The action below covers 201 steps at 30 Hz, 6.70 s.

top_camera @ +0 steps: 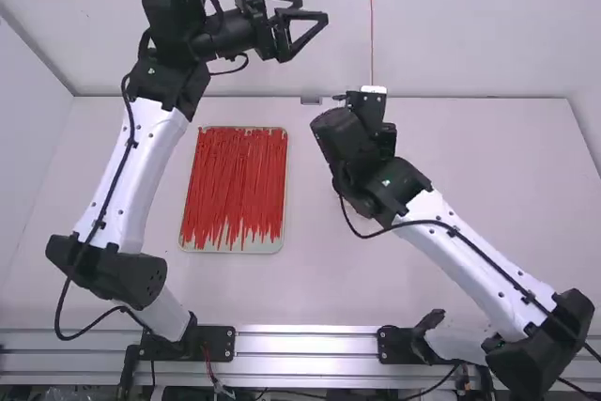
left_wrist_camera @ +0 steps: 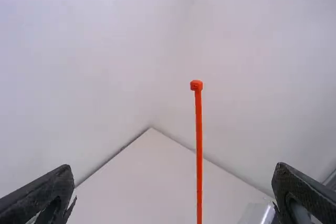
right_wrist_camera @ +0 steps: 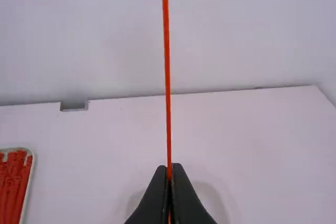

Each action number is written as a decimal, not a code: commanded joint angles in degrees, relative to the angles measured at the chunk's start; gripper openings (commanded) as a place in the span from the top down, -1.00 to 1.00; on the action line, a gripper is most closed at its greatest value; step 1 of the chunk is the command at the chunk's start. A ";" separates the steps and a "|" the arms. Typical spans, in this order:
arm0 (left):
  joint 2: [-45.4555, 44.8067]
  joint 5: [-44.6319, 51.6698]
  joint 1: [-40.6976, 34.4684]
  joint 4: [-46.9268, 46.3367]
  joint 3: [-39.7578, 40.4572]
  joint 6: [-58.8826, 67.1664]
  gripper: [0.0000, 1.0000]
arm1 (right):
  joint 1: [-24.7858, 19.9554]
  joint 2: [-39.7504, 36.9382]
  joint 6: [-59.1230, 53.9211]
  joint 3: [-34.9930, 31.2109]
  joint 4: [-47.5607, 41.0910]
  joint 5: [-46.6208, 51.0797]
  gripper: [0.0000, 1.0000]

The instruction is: Fasten the cable tie

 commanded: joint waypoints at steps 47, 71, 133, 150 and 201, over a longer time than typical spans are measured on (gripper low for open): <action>-0.33 -4.09 -1.79 0.00 0.94 -0.94 -0.54 | 7.98 11.52 -3.43 9.14 1.36 24.85 1.00; -0.33 -5.99 -1.75 1.05 0.94 -2.99 0.96 | 10.62 11.52 -3.43 9.14 1.36 24.63 1.00; -0.33 26.34 0.28 5.01 0.94 -0.22 0.96 | -31.67 0.92 -35.82 9.16 10.19 -127.88 -0.68; -0.31 24.48 -1.81 7.10 0.94 -2.97 0.96 | -29.86 4.83 -33.75 9.16 12.63 -131.58 0.32; -0.33 21.57 -0.04 27.08 0.96 -13.88 0.61 | -30.75 4.83 -25.27 9.14 30.53 -124.98 1.00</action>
